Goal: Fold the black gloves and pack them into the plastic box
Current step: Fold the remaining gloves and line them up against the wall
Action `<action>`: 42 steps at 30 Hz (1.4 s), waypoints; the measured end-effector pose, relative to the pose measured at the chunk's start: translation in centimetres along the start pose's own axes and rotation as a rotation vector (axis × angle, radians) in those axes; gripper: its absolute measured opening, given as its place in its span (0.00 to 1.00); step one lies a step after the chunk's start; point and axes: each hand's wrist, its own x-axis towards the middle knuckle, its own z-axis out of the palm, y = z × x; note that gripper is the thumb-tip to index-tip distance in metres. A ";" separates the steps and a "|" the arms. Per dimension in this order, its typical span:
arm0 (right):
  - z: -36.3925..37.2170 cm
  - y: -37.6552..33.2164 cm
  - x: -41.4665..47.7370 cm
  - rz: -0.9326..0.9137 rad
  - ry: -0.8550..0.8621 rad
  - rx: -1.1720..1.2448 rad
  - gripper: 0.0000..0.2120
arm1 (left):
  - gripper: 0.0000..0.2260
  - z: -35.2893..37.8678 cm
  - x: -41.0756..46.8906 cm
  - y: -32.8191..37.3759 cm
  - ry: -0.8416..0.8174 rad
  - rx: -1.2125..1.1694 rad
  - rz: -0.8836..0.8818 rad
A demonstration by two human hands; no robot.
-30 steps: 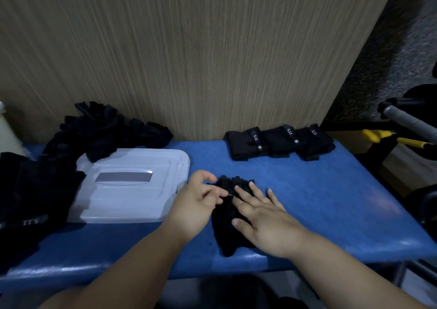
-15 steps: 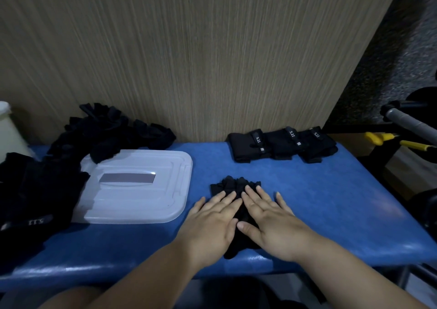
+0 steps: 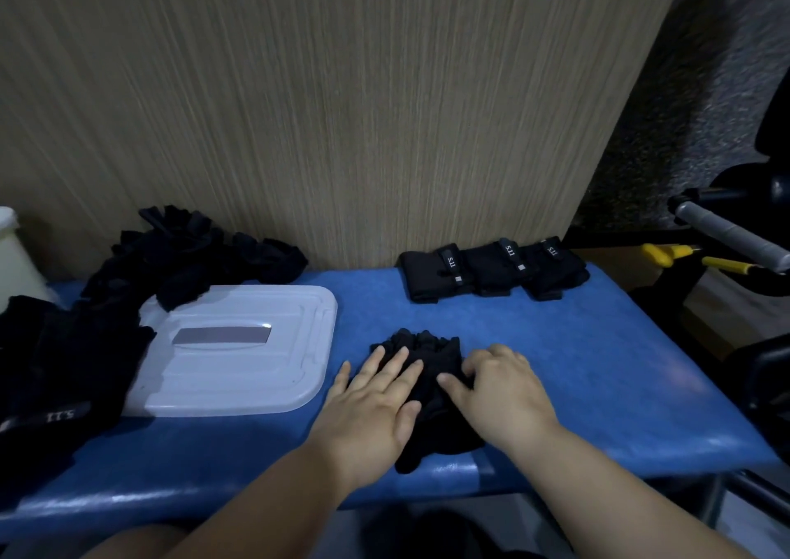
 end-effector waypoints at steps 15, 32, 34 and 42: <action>-5.1 8.9 1.3 0.233 0.171 0.159 0.20 | 0.24 0.6 7.4 10.2 -0.088 -0.038 0.134; -4.0 9.4 2.0 0.071 0.068 -0.021 0.21 | 0.26 0.2 8.1 10.0 -0.059 -0.067 0.072; -4.4 8.6 1.8 0.030 0.222 0.065 0.18 | 0.26 -0.4 7.3 8.6 -0.025 -0.084 0.048; -1.1 1.0 0.8 -0.355 0.178 0.169 0.12 | 0.23 -2.5 0.5 -0.8 0.191 -0.074 -0.163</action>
